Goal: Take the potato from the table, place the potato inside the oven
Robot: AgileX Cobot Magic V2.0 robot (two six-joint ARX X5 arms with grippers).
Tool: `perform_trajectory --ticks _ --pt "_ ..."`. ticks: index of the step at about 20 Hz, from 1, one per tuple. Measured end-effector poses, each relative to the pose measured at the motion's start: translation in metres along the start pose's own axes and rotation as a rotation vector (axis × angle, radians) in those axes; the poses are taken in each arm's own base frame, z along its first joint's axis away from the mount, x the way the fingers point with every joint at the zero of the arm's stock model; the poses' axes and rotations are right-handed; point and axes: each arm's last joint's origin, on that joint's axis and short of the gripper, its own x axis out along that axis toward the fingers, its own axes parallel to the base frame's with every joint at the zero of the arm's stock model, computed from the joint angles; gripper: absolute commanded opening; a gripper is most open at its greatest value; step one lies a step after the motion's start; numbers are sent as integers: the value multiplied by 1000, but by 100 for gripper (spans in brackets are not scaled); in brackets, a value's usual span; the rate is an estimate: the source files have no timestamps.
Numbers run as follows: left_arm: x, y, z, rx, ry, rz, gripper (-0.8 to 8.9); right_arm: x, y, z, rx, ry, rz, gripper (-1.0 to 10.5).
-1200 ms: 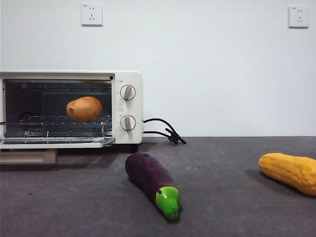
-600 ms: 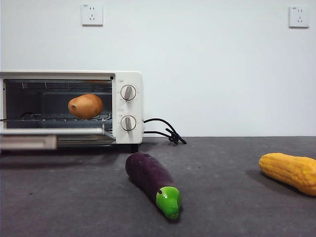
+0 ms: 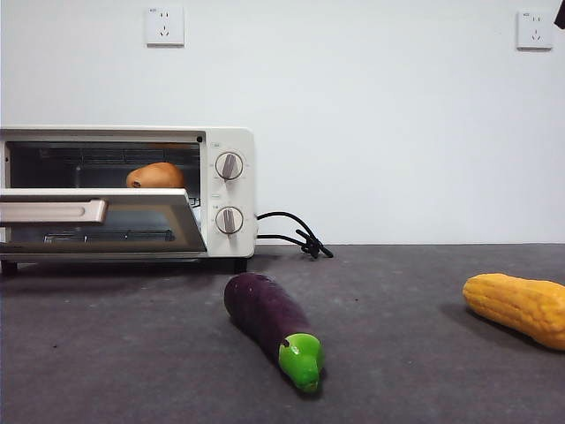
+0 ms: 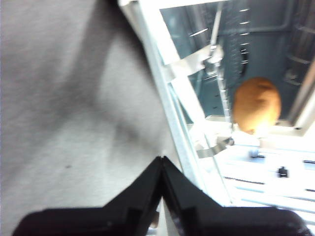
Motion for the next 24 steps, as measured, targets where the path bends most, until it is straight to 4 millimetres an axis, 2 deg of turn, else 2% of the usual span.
perform_trajectory --ticks 3,10,16,24 --pt "1 -7 5 -13 -2 -9 -9 0 0 0 11 0 1 63" --pt "0 -47 32 72 -20 -65 -9 0 0 0 19 -1 2 63" --pt "11 -76 42 162 -24 -68 -8 0 0 1 21 -12 2 62" --pt "21 -89 44 140 -22 -96 -8 0 0 1 29 -11 2 63"
